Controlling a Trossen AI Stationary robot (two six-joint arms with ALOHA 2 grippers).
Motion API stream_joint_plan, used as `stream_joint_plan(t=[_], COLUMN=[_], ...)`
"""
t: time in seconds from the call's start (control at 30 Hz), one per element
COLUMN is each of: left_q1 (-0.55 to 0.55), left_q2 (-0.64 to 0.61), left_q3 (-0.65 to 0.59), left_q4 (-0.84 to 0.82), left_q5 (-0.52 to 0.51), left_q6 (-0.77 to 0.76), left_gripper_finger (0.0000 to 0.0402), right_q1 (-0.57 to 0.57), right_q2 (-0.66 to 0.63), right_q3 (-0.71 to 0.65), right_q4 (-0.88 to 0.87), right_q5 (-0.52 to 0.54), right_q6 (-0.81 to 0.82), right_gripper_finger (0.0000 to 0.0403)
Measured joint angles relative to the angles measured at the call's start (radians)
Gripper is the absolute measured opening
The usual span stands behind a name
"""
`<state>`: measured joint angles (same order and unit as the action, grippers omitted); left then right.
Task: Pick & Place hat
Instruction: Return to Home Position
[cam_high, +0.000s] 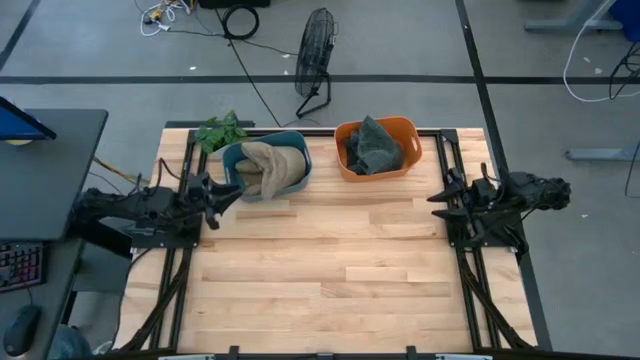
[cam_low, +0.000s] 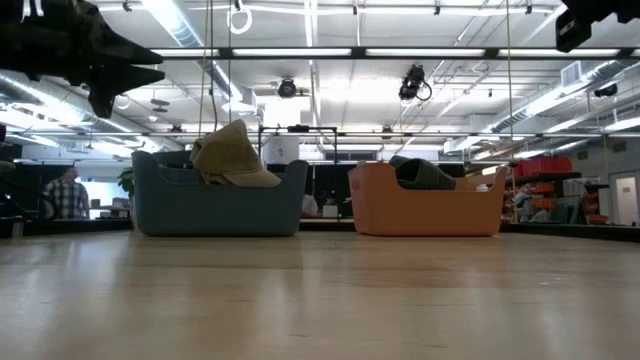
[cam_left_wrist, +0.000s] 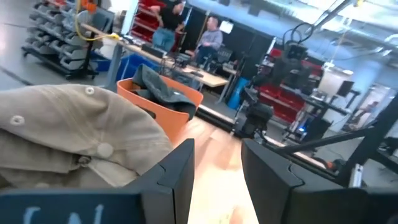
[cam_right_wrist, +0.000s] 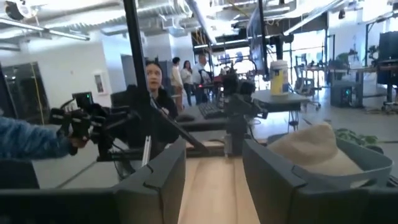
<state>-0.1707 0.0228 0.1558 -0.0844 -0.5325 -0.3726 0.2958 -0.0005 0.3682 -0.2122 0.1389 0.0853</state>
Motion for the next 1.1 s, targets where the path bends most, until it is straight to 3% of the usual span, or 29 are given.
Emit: stream_joint_plan(t=[0.3,0.43,0.7,0.93,1.1], left_q1=[0.0,0.0,0.0,0.0,0.0], left_q2=[-0.018,-0.017,-0.017,-0.01,-0.01], left_q3=[-0.146,-0.146,-0.146,-0.146,-0.146], left_q4=[0.215,0.23,0.192,0.152,0.151], left_q5=[0.139,0.187,0.188,0.118,0.09], left_q6=[0.097,0.163,0.209,0.095,0.102], left_gripper_finger=[0.0135,0.0135,0.0135,0.0135,0.0135], right_q1=[0.0,0.0,0.0,0.0,0.0], right_q2=[0.001,0.0,0.0,0.001,0.001], right_q3=[-0.141,-0.205,-0.356,-0.352,-0.352], right_q4=[0.126,0.21,0.413,0.398,0.365], right_q5=[0.0,-0.005,-0.069,-0.069,-0.069], right_q6=[0.009,0.021,0.022,0.012,0.011], right_gripper_finger=[0.0162,0.0162,0.0162,0.0162,0.0162])
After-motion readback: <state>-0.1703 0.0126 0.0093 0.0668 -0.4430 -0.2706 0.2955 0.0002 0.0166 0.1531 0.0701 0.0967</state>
